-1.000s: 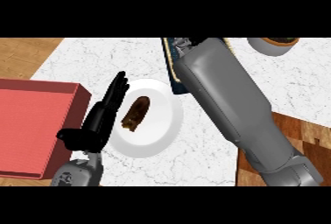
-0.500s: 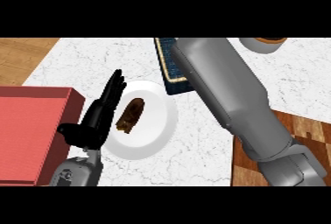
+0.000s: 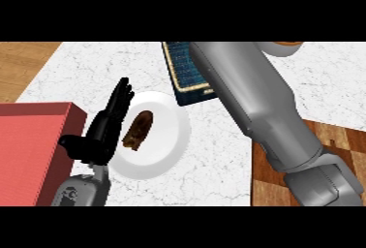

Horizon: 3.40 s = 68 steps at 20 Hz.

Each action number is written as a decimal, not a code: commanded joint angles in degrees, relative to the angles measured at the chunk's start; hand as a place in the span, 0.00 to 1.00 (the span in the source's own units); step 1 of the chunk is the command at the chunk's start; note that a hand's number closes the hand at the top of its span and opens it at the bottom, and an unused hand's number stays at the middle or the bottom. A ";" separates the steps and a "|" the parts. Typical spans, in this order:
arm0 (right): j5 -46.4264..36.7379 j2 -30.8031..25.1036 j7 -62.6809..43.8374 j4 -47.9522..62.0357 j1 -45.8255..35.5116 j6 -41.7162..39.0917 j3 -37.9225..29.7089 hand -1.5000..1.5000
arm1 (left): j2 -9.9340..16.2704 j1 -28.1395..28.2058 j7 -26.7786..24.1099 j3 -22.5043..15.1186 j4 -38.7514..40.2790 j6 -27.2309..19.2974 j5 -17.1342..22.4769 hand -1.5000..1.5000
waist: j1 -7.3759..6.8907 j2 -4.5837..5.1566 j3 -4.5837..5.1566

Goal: Pick the tomato from the cutting board and place it in the basket

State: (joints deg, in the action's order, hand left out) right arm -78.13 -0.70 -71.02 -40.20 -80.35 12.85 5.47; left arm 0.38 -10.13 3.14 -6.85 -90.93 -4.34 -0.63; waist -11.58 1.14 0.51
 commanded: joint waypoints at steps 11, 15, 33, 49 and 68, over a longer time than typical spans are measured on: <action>3.76 0.66 -14.18 9.12 1.26 4.56 -0.26 1.00 | 1.11 0.32 -1.07 2.07 0.39 -0.20 0.33 0.50 | 2.21 0.16 -0.19; 5.10 0.66 -14.17 9.12 2.58 7.36 1.20 1.00 | 0.62 0.50 -0.60 1.36 -0.29 -0.21 0.29 0.50 | 1.87 -0.23 -0.23; 8.69 0.66 -14.14 9.99 9.88 16.95 2.98 0.00 | 1.03 2.27 -0.65 2.67 -1.15 -0.41 1.05 0.50 | 3.82 -0.74 -0.34; -2.28 0.66 -14.17 7.30 7.17 25.81 7.27 0.00 | 1.62 5.29 -1.46 4.23 -1.47 -1.69 0.63 0.50 | 7.14 -1.78 -0.28; -12.97 0.67 -14.26 -12.09 9.32 20.97 0.25 0.00 | 1.69 7.74 -1.90 6.23 -2.20 -2.67 1.48 0.50 | 11.00 -3.94 -0.42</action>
State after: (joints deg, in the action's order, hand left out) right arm -90.47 -0.54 -72.83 -46.85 -71.86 34.38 4.42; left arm 2.60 -3.06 1.55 -0.43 -92.36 -6.84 0.61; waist -0.29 -2.51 0.15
